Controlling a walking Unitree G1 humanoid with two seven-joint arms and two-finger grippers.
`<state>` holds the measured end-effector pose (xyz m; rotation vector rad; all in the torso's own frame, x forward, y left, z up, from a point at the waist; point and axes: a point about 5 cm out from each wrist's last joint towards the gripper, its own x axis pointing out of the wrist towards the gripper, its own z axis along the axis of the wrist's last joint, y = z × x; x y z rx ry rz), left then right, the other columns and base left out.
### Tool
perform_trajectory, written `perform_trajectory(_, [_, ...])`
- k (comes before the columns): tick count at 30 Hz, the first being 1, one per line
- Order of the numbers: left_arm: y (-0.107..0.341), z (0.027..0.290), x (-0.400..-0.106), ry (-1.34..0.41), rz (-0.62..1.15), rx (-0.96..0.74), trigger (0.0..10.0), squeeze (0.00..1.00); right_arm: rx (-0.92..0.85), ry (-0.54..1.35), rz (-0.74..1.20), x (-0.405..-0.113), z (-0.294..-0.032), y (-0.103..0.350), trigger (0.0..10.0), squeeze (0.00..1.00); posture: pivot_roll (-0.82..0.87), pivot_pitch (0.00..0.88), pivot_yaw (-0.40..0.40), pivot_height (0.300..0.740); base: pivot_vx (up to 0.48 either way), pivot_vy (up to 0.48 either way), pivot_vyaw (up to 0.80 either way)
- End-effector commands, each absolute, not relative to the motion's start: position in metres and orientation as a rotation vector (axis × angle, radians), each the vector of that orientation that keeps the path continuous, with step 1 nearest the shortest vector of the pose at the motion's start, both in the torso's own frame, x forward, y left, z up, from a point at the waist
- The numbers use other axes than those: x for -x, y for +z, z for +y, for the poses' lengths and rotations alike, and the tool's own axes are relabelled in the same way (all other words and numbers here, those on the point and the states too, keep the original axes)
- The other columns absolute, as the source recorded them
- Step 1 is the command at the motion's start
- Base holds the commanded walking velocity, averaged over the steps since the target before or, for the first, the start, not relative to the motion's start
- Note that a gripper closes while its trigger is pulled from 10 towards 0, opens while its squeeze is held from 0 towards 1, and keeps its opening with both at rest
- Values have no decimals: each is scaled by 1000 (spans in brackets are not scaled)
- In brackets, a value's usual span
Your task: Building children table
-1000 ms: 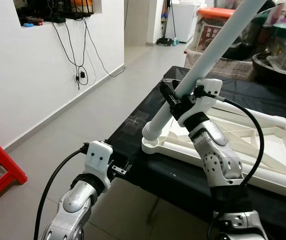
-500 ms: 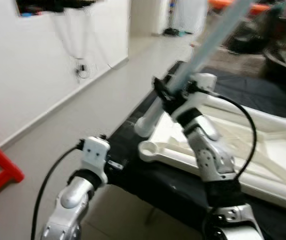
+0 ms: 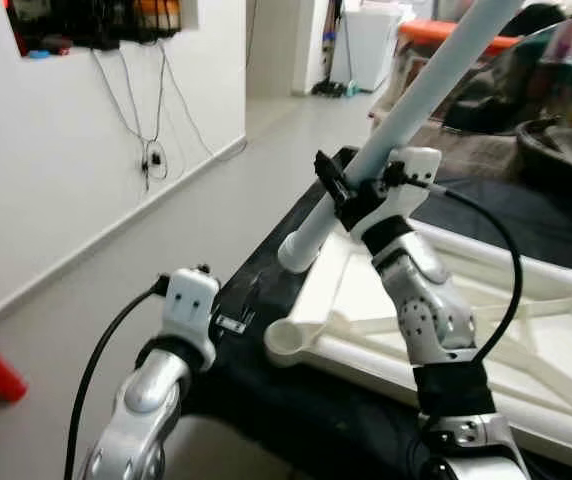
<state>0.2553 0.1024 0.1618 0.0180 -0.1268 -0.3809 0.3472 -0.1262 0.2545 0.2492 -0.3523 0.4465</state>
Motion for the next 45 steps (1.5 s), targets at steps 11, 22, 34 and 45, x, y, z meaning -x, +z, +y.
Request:
perform_trajectory(11, [152,95,-234,-469,-55,23,10000,0,-218,906,-183,-369,-112,257,10000,0,190,14,-80,740,0,0,0])
perform_trajectory(22, [149,81,-197,-575,27,107,10000,0,-237,1255,-137,-375,-126,273,10000,0,223,107,-78,740,0,0,0])
perform_trajectory(34, [154,78,-165,-635,96,146,10000,0,-140,1582,-108,-366,-124,273,10000,0,254,193,-44,740,0,0,0])
perform_trajectory(45, [157,79,-159,-643,120,143,10000,0,-90,1671,-97,-361,-119,269,10000,0,262,215,-34,740,0,0,0])
